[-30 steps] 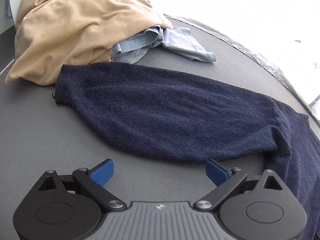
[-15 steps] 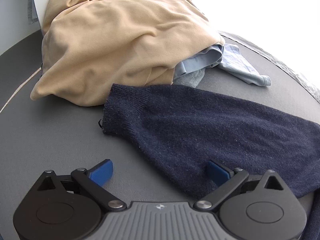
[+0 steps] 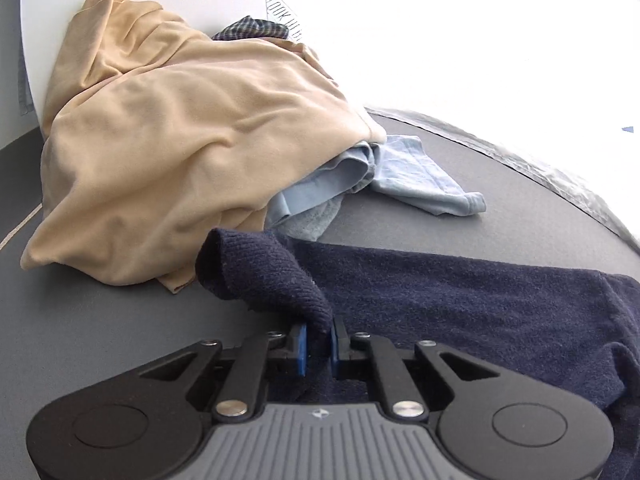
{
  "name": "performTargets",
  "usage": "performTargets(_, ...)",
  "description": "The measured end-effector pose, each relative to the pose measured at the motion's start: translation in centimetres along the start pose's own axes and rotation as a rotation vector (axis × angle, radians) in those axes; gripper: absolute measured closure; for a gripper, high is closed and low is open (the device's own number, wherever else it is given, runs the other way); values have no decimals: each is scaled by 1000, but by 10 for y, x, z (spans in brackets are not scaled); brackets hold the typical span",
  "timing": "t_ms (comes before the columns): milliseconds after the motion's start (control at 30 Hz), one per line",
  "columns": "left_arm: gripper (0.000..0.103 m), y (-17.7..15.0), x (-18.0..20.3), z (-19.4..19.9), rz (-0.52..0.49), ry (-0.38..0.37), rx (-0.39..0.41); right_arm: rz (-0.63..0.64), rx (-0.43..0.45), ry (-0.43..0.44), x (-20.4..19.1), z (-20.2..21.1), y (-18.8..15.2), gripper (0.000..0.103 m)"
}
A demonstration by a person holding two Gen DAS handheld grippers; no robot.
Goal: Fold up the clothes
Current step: 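Grasp the sleeve cuff with the left tool and fold it across the body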
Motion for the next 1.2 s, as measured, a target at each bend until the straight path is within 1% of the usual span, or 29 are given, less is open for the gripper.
performTargets(100, 93, 16, 40, 20, -38, -175, 62, -2, 1, 0, 0, 0, 0, 0)
performTargets(133, 93, 21, 60, 30, -65, -247, 86, -3, 1, 1, 0, 0, 0, 0)
performTargets(167, 93, 25, 82, 42, -99, -326, 111, -3, 1, 1, 0, 0, 0, 0)
performTargets(233, 92, 33, 141, 67, -190, -507, 160, -4, 1, 2, 0, 0, 0, 0)
performTargets(267, 91, 34, 168, 80, -236, -590, 171, -5, 1, 3, 0, 0, 0, 0)
performTargets(300, 86, 33, 200, 94, -295, -677, 178, -6, 1, 4, 1, 0, 0, 0)
performTargets(333, 83, 29, 225, 105, -359, -737, 180, -8, 1, 6, 1, 0, 0, 0)
performTargets(367, 67, 25, 246, 113, -423, -783, 180, -9, 1, 7, 2, 0, 0, 0)
performTargets(400, 48, 20, 267, 122, -486, -828, 179, -11, 1, 9, 2, 1, 0, 0)
performTargets(433, 41, 15, 279, 127, -537, -851, 179, -12, 1, 11, 2, 1, 0, 0)
performTargets(467, 38, 11, 282, 128, -557, -852, 170, -14, 2, 14, 3, 1, 0, 0)
performTargets(533, 35, 3, 280, 126, -572, -842, 146, -19, 2, 19, 4, 1, 1, 0)
performTargets(567, 31, 0, 273, 121, -555, -817, 121, -19, 3, 20, 4, 1, 1, 0)
performTargets(633, 28, -6, 253, 106, -498, -748, 61, -11, 1, 12, 3, 0, 0, 0)
performTargets(700, 23, -13, 228, 91, -464, -635, 4, 0, 0, 3, 0, 0, 0, 0)
performTargets(800, 22, -21, 189, 70, -430, -491, -65, 1, -1, -2, -1, -1, 0, 0)
performTargets(867, 19, -31, 166, 60, -410, -432, -115, -1, -4, -7, -1, -1, 1, 0)
performTargets(967, 18, -48, 143, 45, -394, -383, -192, -15, -34, -25, -4, -3, 6, 0)
performTargets(1033, 18, -57, 134, 36, -384, -366, -234, -25, -83, -50, -8, -8, 13, 0)
performTargets(1100, 13, -60, 134, 35, -395, -371, -224, -32, -143, -65, -12, -13, 22, 0)
performTargets(1133, 13, -60, 135, 34, -404, -366, -222, -30, -163, -64, -13, -15, 25, 0)
performTargets(1200, 11, -59, 139, 32, -427, -357, -224, 6, -179, -42, -17, -15, 28, 1)
Point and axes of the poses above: each gripper's, at about its wrist camera, not at the fingertips, and z roughly against the way its jaws point, x to its right, y to its top, the point moved 1 cm from there along -z, roughly the way its jaws point, and after that the axes turned 15 degrees about -z, right-handed, at the moved point
